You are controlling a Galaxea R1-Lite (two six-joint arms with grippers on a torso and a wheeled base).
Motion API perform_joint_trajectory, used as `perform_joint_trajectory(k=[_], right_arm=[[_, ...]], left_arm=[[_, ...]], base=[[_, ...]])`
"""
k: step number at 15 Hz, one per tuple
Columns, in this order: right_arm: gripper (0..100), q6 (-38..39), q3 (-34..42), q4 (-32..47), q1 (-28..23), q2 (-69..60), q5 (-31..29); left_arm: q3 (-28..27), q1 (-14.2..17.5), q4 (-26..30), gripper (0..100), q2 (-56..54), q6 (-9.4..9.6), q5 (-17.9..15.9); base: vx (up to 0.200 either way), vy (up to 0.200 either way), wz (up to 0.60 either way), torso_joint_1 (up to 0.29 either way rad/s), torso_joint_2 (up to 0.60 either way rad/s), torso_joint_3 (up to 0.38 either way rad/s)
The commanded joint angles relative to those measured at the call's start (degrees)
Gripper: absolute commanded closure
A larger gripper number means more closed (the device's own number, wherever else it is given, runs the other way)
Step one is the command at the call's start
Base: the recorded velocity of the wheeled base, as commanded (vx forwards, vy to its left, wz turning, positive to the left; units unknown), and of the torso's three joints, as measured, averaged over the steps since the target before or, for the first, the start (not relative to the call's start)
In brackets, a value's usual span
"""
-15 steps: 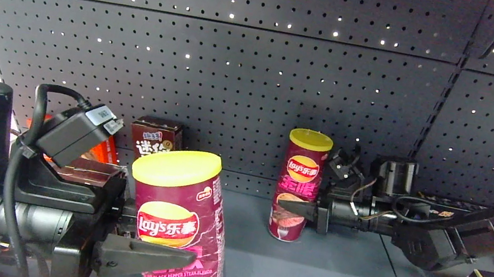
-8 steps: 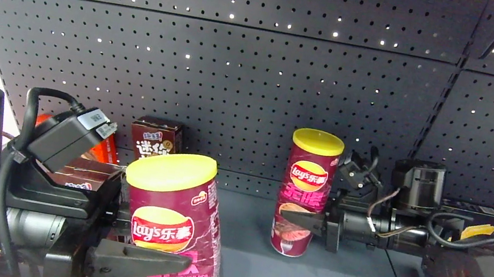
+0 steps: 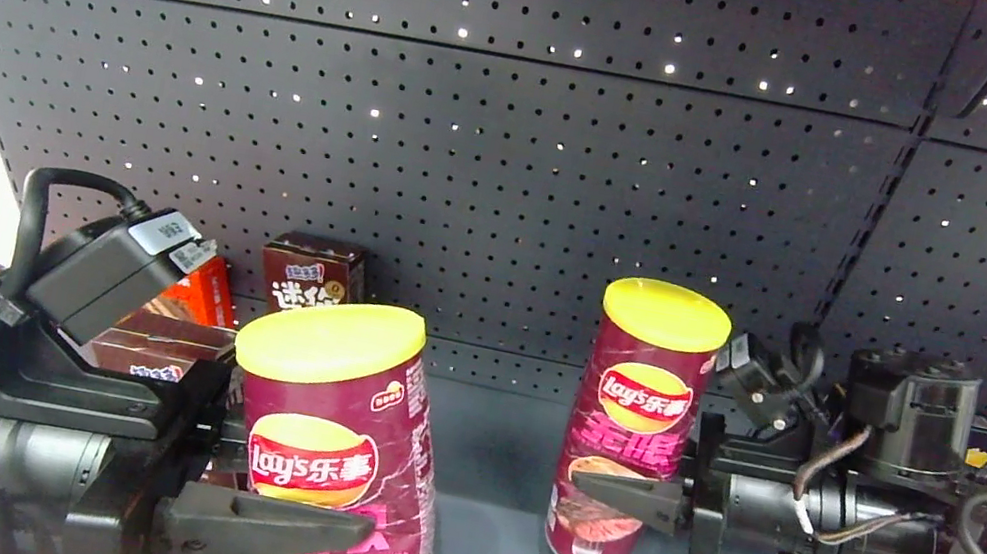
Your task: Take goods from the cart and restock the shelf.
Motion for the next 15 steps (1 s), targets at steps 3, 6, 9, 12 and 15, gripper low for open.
perform_joint_trajectory(k=[3,6,9,12,15], right_arm=[[100,0.34,9.1,-7.96,0.99,-2.46,-0.09],[100,0.77,12.87,-10.6,0.99,-2.55,0.0],[100,0.77,12.96,-10.77,1.08,-1.93,0.09],[100,0.77,12.96,-10.77,2.13,-1.67,0.09],[100,0.77,12.61,-10.77,2.57,-0.62,0.09]], left_arm=[[0.01,0.09,0.02,100,-0.09,-0.15,0.09],[0.01,0.18,0.11,100,-0.01,-0.15,0.09],[0.71,0.18,-0.07,100,-0.01,-0.15,0.18],[0.8,0.36,-0.07,100,-0.09,-0.15,0.09],[0.62,0.36,-0.25,100,-0.01,-0.24,0.09]], base=[[0.0,0.0,0.0,0.0,0.0,0.0],[0.0,0.0,0.0,0.0,0.0,0.0],[0.0,0.0,0.0,0.0,0.0,0.0],[0.0,0.0,0.0,0.0,0.0,0.0],[0.0,0.0,0.0,0.0,0.0,0.0]])
